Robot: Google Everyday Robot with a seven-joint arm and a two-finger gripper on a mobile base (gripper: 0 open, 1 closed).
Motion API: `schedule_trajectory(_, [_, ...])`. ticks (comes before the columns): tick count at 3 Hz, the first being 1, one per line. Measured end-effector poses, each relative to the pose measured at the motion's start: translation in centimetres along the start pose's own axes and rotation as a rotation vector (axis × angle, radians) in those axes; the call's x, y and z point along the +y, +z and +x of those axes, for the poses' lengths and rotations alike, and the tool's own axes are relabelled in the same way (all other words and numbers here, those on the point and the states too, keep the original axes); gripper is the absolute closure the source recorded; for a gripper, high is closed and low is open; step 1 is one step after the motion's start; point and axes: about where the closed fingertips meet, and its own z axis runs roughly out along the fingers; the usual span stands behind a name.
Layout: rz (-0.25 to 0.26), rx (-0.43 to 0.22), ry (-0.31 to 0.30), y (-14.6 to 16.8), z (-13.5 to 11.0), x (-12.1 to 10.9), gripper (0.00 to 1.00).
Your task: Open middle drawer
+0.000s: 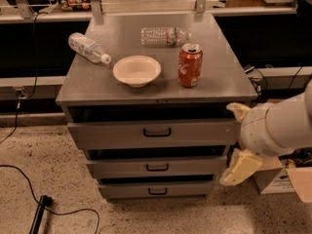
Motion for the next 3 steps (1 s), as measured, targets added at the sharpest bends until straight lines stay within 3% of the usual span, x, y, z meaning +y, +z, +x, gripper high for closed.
schedule_trajectory(1, [0.035, -0.122, 0.008, 4.3, 0.6, 0.8, 0.00])
schedule_trajectory(2, [0.070, -0.142, -0.040, 4.3, 0.3, 0.1, 0.00])
schedule_trajectory(3, [-0.010, -0.086, -0.063, 6.4, 0.7, 1.2, 0.00])
